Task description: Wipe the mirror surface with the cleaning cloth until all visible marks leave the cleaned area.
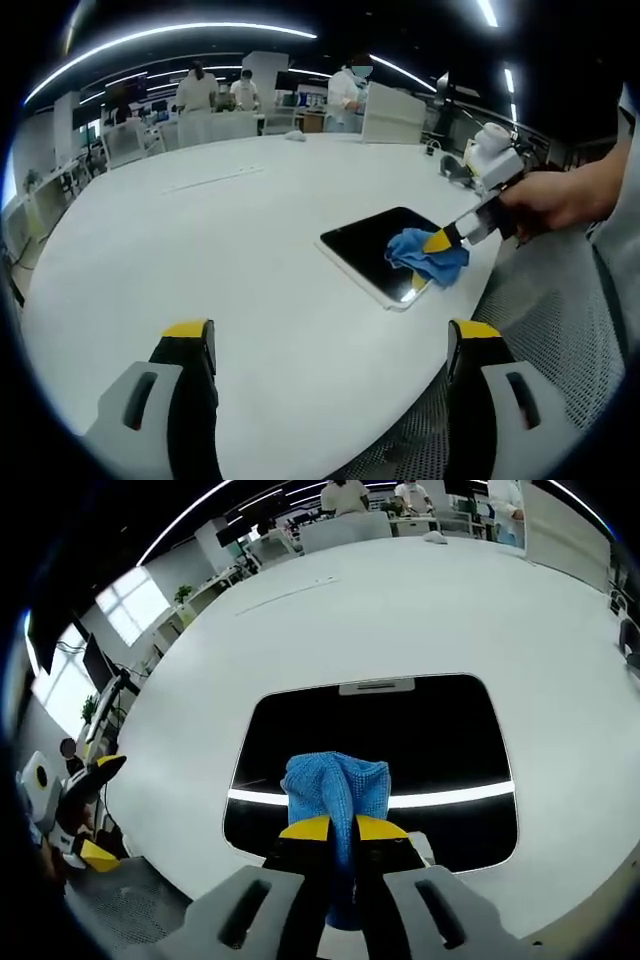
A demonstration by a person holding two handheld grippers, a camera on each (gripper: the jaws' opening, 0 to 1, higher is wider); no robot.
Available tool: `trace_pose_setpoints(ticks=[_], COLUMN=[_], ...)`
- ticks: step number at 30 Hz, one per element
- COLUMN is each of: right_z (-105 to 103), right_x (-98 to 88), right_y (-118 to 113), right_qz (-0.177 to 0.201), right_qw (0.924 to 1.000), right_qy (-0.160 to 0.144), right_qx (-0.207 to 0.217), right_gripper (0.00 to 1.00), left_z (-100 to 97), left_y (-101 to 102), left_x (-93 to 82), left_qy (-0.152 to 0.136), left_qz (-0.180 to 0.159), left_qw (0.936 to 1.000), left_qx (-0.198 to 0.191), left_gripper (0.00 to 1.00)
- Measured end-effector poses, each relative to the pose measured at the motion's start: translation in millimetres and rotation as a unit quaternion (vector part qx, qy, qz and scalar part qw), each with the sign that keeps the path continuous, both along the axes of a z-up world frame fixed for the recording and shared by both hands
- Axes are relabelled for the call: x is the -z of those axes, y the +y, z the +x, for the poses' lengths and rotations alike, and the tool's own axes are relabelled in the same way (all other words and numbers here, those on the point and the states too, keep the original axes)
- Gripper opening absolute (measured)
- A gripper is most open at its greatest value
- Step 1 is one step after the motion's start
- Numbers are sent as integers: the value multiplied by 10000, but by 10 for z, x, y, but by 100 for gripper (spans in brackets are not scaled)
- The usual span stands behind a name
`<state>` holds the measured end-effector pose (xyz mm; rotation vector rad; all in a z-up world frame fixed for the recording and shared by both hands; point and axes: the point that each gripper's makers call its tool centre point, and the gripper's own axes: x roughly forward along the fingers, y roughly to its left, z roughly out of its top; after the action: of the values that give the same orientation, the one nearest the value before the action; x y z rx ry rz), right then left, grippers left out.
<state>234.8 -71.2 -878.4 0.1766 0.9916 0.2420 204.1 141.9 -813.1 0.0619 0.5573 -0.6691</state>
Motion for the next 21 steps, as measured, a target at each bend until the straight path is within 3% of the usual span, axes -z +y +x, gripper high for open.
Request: trace_pose_setpoints(ticks=[5,8,21], right_z=[7,10,42], right_x=[1,-1,-4], right_y=[94,140,287], right_qz=[-13,-11,39], right_qw=[9999,9999,9997], right_qy=[-69,-79,-42], right_qx=[-94,-130,-217], right_gripper=[2,2,2], left_z=[6,23,-9], left_y=[-1,0,-18], left_x=[-15,-62,-76], left_qy=[-7,-11,43], left_qz=[-54,-253,-190], left_qw=[10000,9996,9997], left_qx=[-28,-122,-126], left_gripper=[97,98,97])
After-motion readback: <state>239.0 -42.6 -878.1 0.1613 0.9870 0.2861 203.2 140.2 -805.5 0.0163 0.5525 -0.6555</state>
